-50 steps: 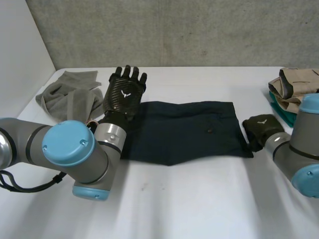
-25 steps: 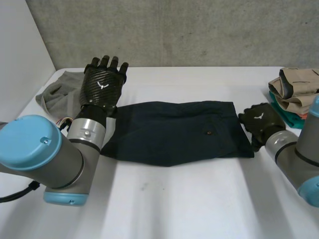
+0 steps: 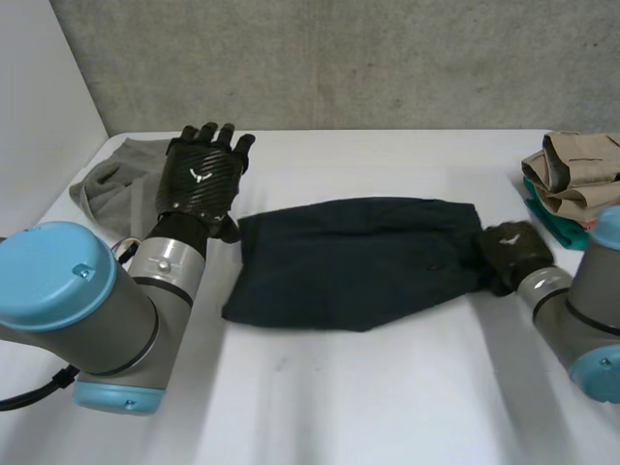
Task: Fold the laundry.
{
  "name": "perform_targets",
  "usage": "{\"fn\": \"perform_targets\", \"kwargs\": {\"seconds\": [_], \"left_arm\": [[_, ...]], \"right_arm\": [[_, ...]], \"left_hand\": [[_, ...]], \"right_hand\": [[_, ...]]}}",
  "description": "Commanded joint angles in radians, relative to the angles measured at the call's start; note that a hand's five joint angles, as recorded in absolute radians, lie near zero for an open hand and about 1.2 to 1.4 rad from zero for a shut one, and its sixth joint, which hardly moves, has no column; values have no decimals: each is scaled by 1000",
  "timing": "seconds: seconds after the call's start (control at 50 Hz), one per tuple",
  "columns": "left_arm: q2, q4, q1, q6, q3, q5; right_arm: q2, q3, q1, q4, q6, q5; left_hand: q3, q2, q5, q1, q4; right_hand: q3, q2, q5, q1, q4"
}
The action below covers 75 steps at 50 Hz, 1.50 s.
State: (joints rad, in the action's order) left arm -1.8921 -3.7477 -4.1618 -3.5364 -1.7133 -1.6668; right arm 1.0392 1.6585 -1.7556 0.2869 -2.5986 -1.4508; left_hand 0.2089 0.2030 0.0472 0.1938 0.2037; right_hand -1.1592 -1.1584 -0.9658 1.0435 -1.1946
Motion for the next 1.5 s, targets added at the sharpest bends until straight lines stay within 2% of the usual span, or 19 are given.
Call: {"fn": "perform_targets", "kwargs": {"seconds": [0.02,0.12,0.2,0.28,0.36,0.44,0.46,0.52,0.58,0.66,0.68,0.76,0.84,0.9,1.06,1.18,1.3,1.4,1.5], "left_arm": [[30,14,-1,1,-2,-1],[48,28,-6,2,-12,-1],[62,31,-9,1,-22,-2],[74,31,-18,1,-37,-5],[80,31,-26,2,-42,-5],[80,29,-21,2,-42,-5],[79,28,-20,2,-37,-5],[79,26,-17,2,-25,-5],[76,14,-14,2,-2,-2],[64,14,-5,11,66,-5],[59,14,3,17,81,-4],[-30,32,70,62,200,-1],[-119,107,129,94,305,-1],[-179,192,158,112,372,-2],[-340,393,232,209,524,-45],[-384,445,233,206,520,-183],[-423,537,230,183,505,-183],[-462,598,213,128,517,-180],[-466,614,196,77,523,-162]], "right_arm": [[143,44,38,25,144,-72],[151,9,19,47,316,-71],[147,-52,-120,104,402,-27],[107,-66,-338,176,423,152],[13,-43,-436,180,463,324],[-71,-36,-470,176,553,397],[-79,-36,-469,176,568,405],[-65,-25,-469,187,591,411],[-27,-17,-456,186,553,403],[119,23,-394,192,266,394],[177,33,-372,190,88,382],[241,30,-300,175,-319,325],[271,11,-199,93,-475,262],[257,-32,-160,2,-471,242],[12,-293,-150,-276,-373,233],[-111,-407,-159,-339,-354,283],[-221,-445,-170,-336,-331,336],[-284,-468,-177,-341,-224,296],[-289,-479,-180,-344,-80,178]], "left_hand": [[-22,-16,-35,-7,-17],[-25,-19,-38,-10,-20],[-28,-22,-41,-13,-22],[-28,-22,-41,-13,-22],[-31,-25,-43,-15,-25],[-31,-25,-43,-15,-25],[-31,-25,-43,-15,-25],[-31,-25,-43,-15,-25],[-25,-19,-38,-10,-20],[-19,-13,-32,-4,-14],[-16,-10,-29,-1,-11],[-4,2,-17,11,1],[19,25,6,34,25],[22,28,9,37,27],[60,66,48,76,66],[72,78,59,87,77],[66,72,53,81,72],[69,75,56,84,74],[96,101,83,111,101]], "right_hand": [[-237,-238,-256,353,-202],[-237,-238,-256,353,-202],[-237,-238,-256,353,-202],[-237,-238,-256,353,-202],[-237,-238,-256,353,-202],[-237,-238,-256,353,-202],[-145,-146,-164,261,-110],[654,653,635,-539,690],[692,692,674,-577,728],[962,961,943,-846,997],[985,984,966,-869,1020],[985,984,966,-869,1020],[985,984,966,-869,1020],[985,984,966,-869,1020],[985,984,966,-869,1020],[985,984,966,-869,1020],[985,984,966,-869,1020],[985,984,966,-869,1020],[985,984,966,-869,1020]]}}
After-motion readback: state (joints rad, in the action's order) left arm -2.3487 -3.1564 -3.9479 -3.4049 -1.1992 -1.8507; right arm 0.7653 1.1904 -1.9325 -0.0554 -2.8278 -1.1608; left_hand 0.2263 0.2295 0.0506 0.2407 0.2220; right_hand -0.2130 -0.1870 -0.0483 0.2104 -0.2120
